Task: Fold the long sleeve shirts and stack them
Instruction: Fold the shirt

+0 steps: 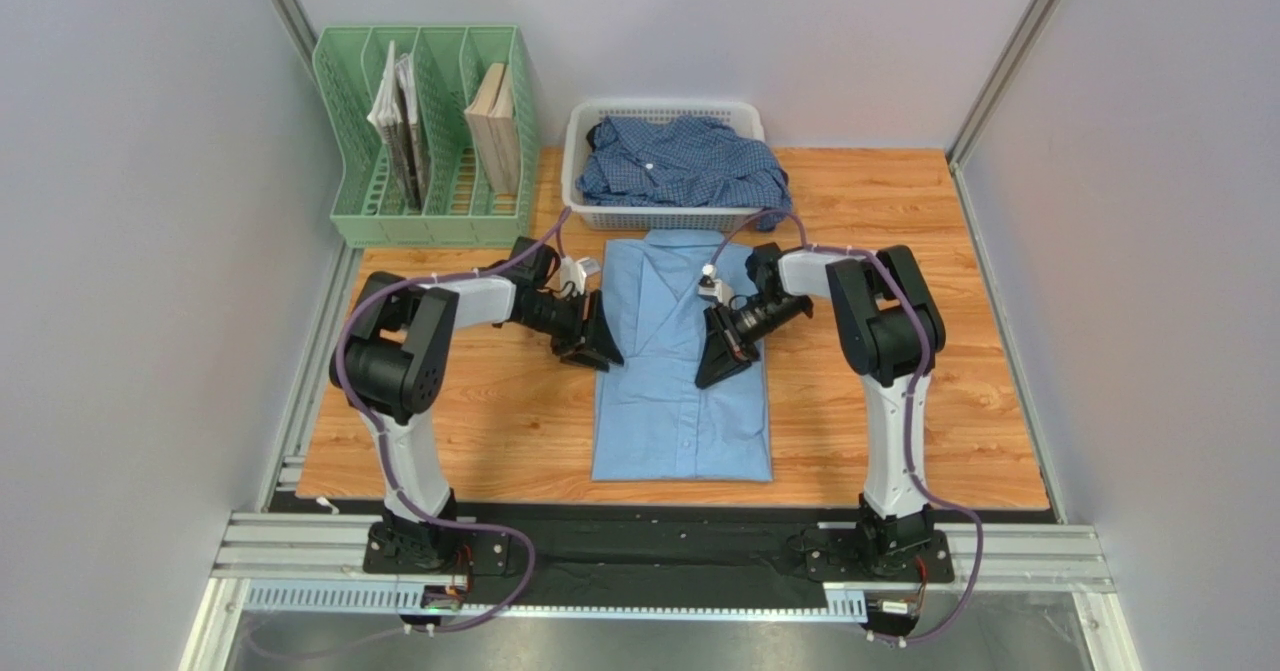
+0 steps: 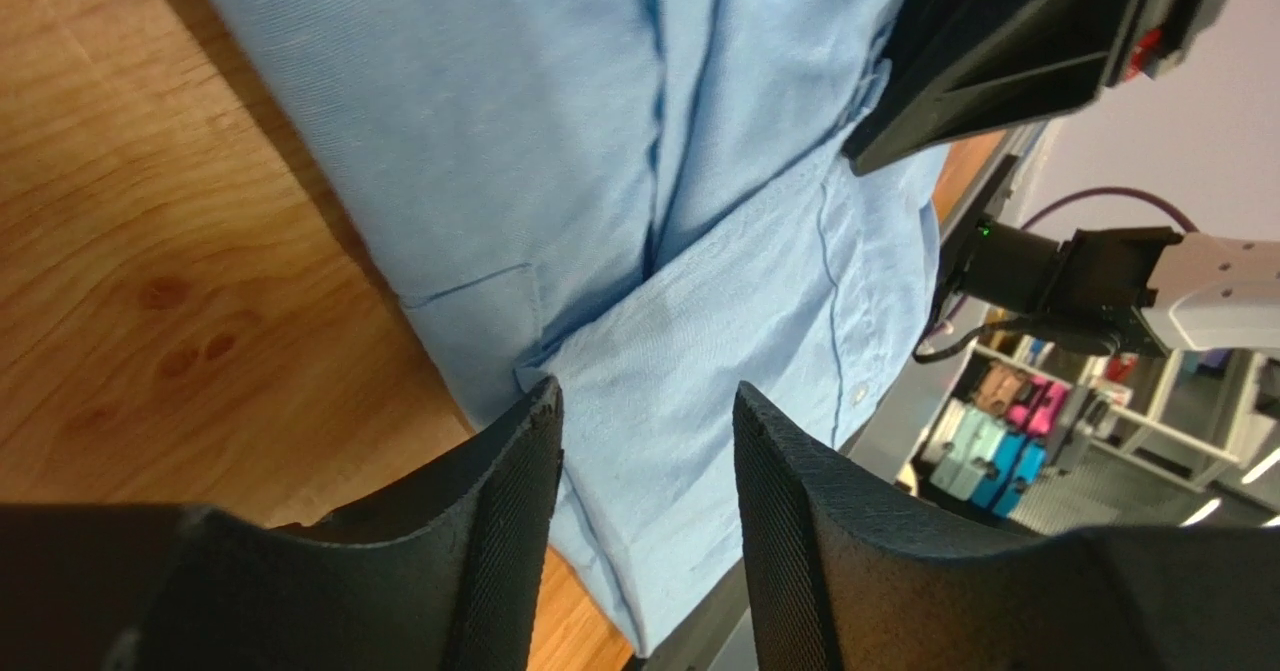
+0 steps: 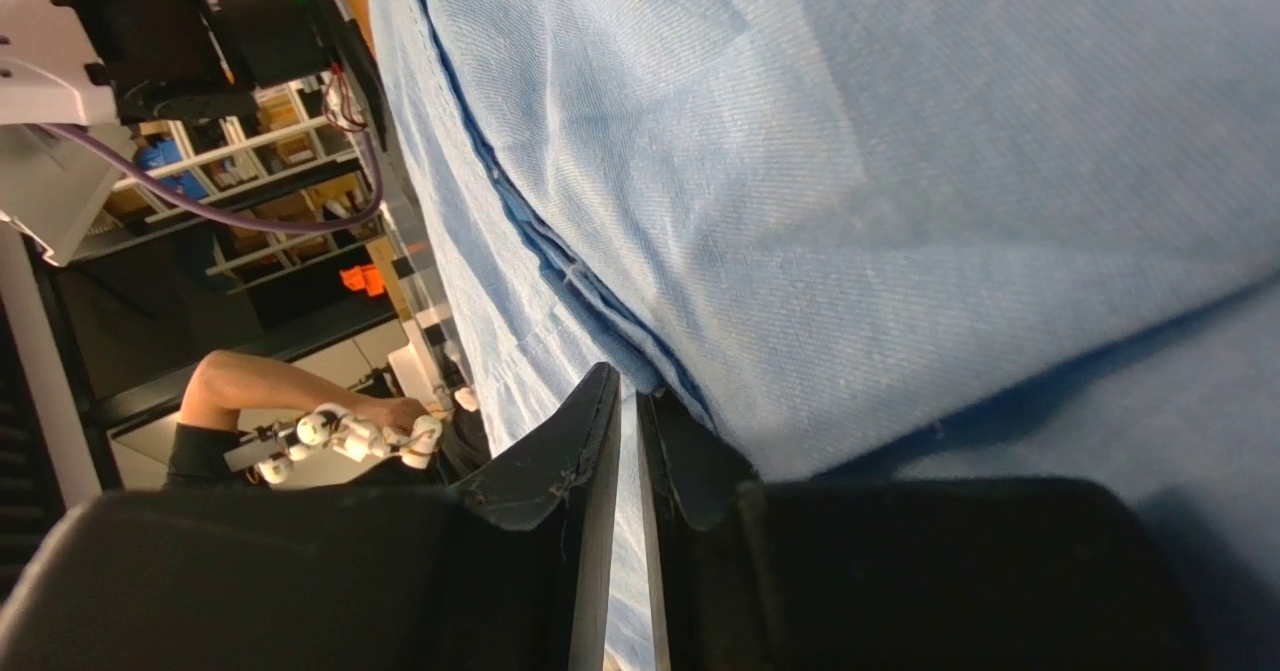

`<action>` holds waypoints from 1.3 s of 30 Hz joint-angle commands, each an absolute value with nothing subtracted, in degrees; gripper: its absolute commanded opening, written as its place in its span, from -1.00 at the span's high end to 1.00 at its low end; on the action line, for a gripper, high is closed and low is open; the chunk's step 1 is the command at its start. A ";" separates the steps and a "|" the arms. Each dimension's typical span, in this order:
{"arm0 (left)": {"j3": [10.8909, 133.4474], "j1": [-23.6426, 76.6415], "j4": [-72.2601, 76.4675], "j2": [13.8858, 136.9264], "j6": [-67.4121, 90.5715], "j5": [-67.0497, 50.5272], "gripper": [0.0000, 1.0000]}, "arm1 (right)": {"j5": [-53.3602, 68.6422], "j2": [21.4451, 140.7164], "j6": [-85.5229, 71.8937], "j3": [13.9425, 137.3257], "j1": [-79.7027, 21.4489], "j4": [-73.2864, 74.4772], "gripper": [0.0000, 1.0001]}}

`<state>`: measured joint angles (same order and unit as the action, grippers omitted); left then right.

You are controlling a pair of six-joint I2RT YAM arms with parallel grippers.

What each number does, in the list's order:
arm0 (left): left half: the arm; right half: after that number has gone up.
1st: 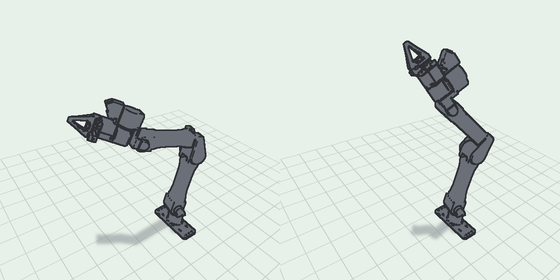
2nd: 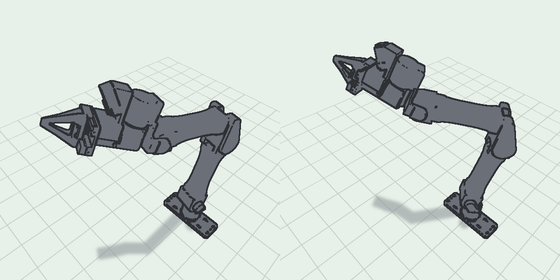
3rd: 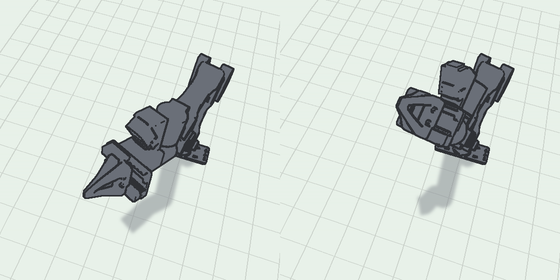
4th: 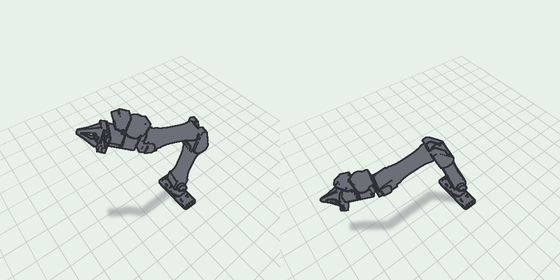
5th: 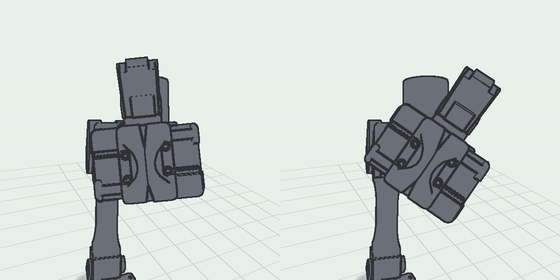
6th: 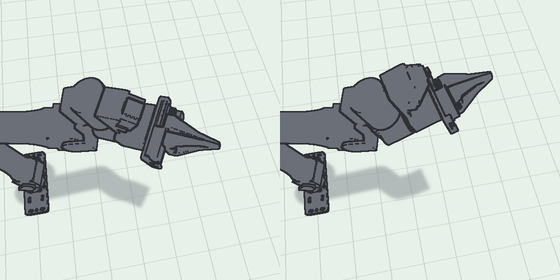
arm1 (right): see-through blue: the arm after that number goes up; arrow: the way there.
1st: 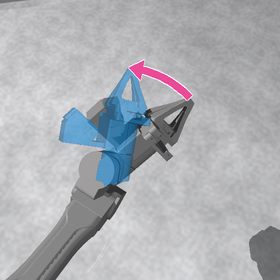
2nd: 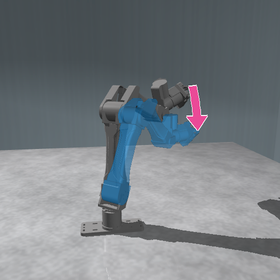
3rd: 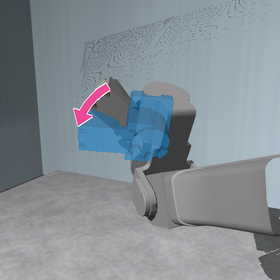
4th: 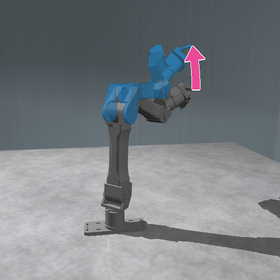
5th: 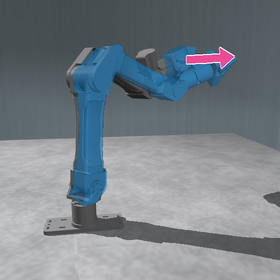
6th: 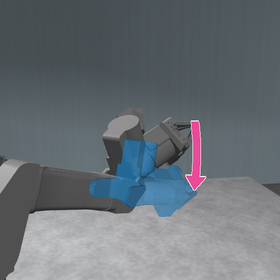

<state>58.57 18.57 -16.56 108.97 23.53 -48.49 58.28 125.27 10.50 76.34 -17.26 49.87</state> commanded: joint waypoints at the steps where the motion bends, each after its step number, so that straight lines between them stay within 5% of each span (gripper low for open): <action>1: 62.49 18.89 -22.14 100.92 12.69 -49.13 -0.11 | 63.18 120.97 8.80 77.44 -16.96 48.60 0.62; 4: 61.79 22.40 -29.78 87.58 -1.98 -40.22 -0.26 | 67.67 111.32 3.79 73.84 -17.49 46.33 0.59; 10: 51.08 48.39 -33.31 66.19 -25.45 -5.04 -0.30 | 63.55 103.71 1.92 66.98 -23.01 40.34 0.53; 14: 46.76 68.32 -29.90 68.62 -29.26 8.94 -0.26 | 60.91 111.76 6.05 69.34 -26.45 44.38 0.60; 22: 48.52 83.05 -20.14 82.59 -30.93 17.57 -0.26 | 59.33 124.71 8.61 72.07 -26.72 44.39 0.66; 29: 52.02 79.47 -25.12 80.00 -23.14 9.87 -0.40 | 64.05 117.80 10.28 72.08 -26.02 49.56 0.44; 33: 56.59 64.64 -35.58 67.44 -12.59 -19.02 -0.69 | 70.13 101.20 3.73 59.03 -24.44 47.91 -0.03; 35: 58.35 56.71 -36.74 60.75 -9.95 -24.42 -0.87 | 70.93 92.32 -3.56 52.50 -24.70 38.01 -0.41; 39: 63.97 46.61 -38.58 58.18 -4.58 -28.82 -0.94 | 67.85 84.64 -23.88 38.96 -29.43 13.15 -0.68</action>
<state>58.74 52.95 -33.80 60.34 -13.08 -14.70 67.64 87.50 -5.41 47.05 -24.95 35.18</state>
